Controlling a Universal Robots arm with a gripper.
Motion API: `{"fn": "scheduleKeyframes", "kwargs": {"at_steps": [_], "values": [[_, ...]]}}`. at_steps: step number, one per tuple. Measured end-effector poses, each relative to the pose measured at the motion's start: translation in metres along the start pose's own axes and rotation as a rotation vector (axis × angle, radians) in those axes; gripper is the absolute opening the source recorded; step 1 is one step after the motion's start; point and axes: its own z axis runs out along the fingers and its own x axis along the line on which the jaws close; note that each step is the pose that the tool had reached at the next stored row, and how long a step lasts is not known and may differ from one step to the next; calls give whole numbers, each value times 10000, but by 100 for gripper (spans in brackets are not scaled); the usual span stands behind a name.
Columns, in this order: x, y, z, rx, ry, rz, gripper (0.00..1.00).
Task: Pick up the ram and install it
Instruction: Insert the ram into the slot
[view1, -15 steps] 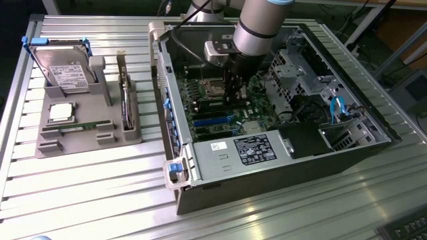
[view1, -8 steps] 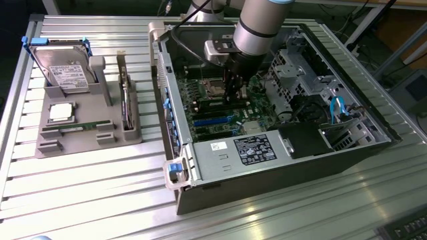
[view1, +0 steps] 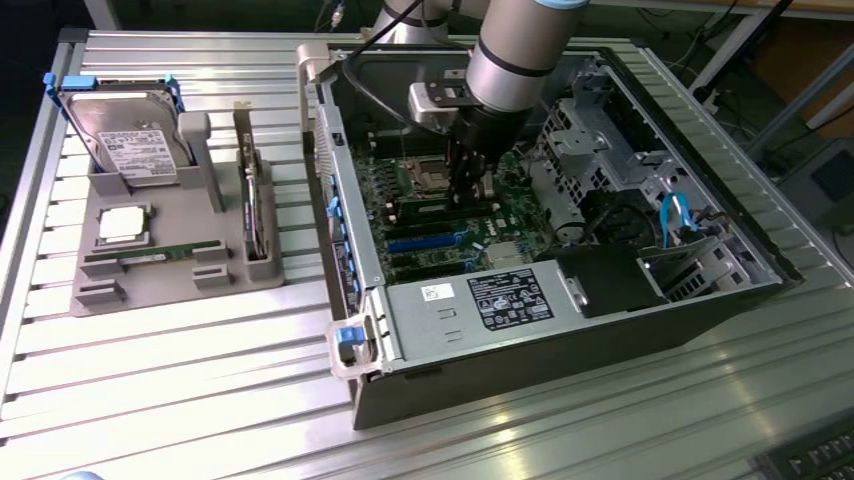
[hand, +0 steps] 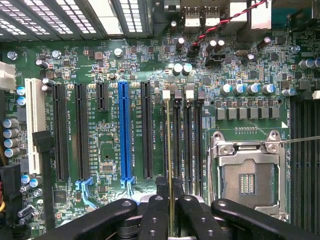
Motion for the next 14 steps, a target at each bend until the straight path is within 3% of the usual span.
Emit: {"fn": "scheduleKeyframes", "kwargs": {"at_steps": [10, 14], "values": [[-3, -3, 13, 3, 0, -1, 14], [-3, -4, 13, 57, 0, -1, 14]]}}
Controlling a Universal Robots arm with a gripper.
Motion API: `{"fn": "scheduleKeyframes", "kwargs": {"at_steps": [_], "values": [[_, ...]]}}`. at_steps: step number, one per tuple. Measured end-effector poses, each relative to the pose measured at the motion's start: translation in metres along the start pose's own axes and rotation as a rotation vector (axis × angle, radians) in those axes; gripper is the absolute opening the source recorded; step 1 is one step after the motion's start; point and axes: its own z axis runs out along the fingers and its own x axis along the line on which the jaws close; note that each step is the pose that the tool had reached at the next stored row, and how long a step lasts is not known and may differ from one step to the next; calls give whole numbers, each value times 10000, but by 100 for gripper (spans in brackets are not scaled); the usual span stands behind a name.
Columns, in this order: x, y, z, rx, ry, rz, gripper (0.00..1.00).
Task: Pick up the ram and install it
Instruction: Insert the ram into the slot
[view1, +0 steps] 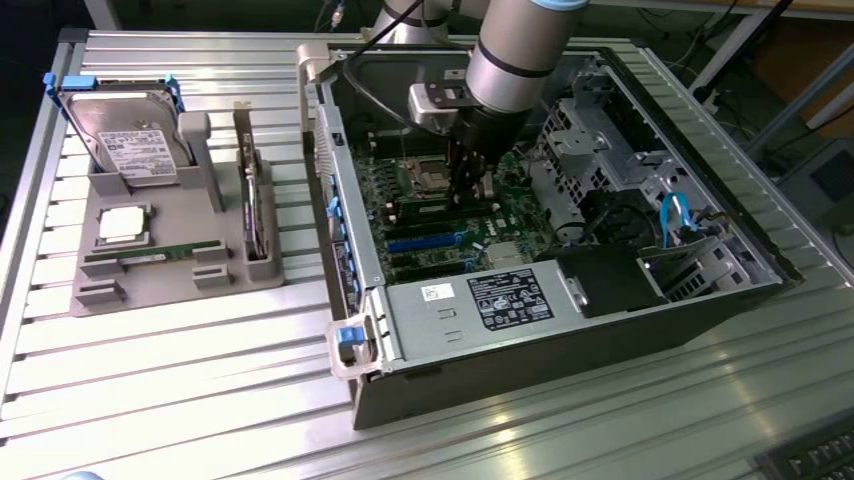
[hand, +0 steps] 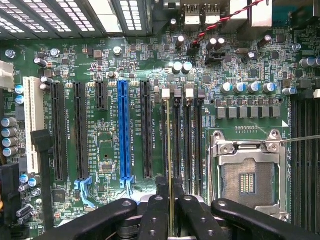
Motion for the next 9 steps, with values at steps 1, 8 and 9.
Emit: {"fn": "scheduleKeyframes", "kwargs": {"at_steps": [1, 8, 9], "values": [[0, 0, 1, 8, 1, 0, 14], [0, -1, 17, 17, 0, 0, 14], [-1, -1, 18, 17, -2, 0, 14]]}}
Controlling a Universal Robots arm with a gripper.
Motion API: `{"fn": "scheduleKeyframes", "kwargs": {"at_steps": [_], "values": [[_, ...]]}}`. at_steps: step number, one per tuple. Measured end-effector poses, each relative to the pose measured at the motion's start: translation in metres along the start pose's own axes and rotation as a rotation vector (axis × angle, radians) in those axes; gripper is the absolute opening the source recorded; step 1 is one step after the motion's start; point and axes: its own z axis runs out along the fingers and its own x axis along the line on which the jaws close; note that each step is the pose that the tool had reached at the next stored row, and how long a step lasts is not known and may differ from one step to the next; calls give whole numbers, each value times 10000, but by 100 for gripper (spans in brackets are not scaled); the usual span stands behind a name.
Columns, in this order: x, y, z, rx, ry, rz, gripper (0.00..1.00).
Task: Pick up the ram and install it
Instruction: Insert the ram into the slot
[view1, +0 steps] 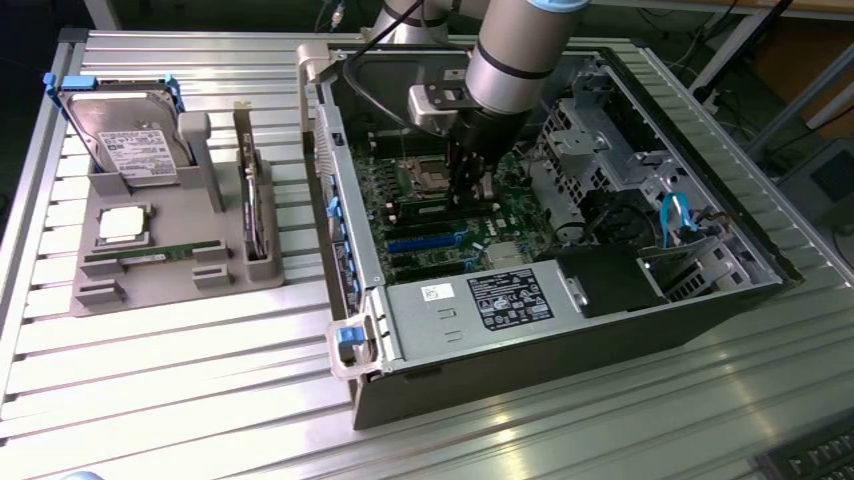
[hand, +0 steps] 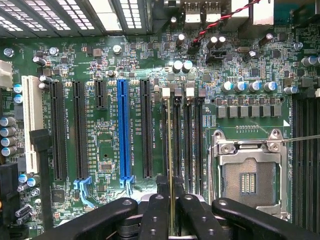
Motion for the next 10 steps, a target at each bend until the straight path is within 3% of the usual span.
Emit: {"fn": "scheduleKeyframes", "kwargs": {"at_steps": [10], "values": [[-6, -1, 46, 0, 1, 0, 14]]}}
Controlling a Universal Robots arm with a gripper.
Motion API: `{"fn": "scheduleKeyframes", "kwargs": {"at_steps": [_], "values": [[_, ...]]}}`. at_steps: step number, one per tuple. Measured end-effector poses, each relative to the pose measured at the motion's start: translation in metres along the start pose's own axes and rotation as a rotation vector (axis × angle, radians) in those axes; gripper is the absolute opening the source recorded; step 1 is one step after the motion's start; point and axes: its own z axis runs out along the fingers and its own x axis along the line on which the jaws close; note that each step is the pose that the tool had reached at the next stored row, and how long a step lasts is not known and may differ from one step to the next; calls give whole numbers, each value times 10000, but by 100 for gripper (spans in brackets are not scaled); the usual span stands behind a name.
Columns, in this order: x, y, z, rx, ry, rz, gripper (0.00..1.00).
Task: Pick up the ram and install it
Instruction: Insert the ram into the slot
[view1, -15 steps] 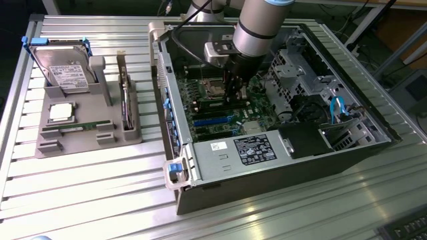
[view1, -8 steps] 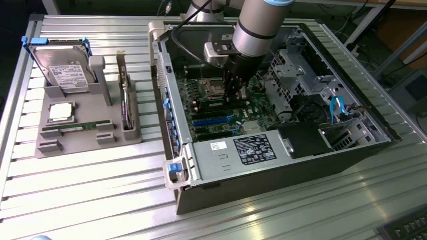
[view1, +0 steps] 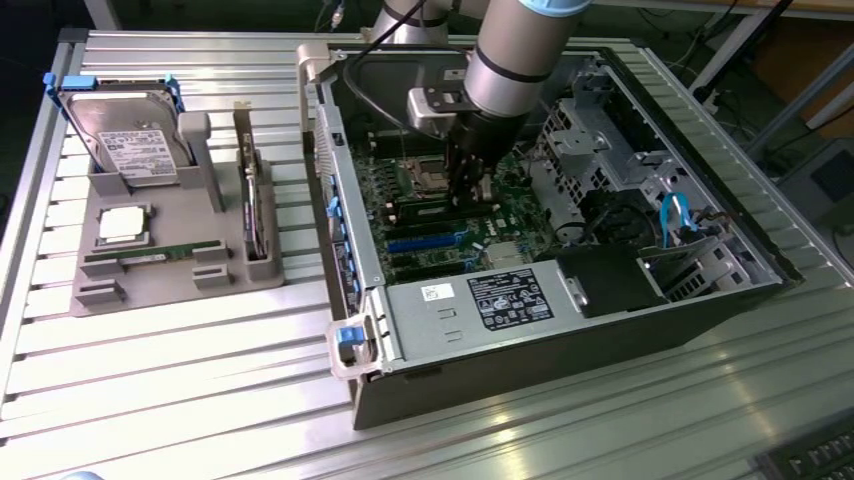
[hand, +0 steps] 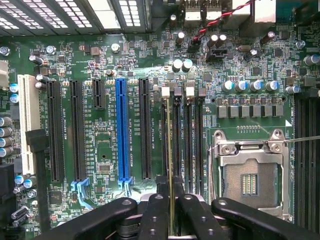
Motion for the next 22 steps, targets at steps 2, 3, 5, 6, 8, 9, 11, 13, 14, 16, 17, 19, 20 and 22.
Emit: {"fn": "scheduleKeyframes", "kwargs": {"at_steps": [2, 3, 5, 6, 8, 9, 11, 13, 14, 16, 17, 19, 20, 22], "values": [[0, 0, 9, 0, 1, 0, 14], [0, 0, 9, 0, 1, 1, 14], [-1, 0, 10, -1, 0, 0, 14], [-1, 0, 10, 0, 1, 0, 14], [0, 0, 10, 0, 1, 0, 14], [-1, 0, 10, 0, 0, 0, 14], [-1, 0, 10, 1, -1, 0, 15], [-1, 0, 10, 0, 0, 0, 33], [-1, 0, 10, -1, 0, 0, 40], [-1, 1, -24, 0, 0, 0, 40], [-2, 3, -99, 0, 0, 1, 40], [-3, 7, -224, 0, -4, 1, 40], [-4, 9, -279, 0, -5, 0, 40], [-5, 12, -388, 0, -5, 0, 40]]}}
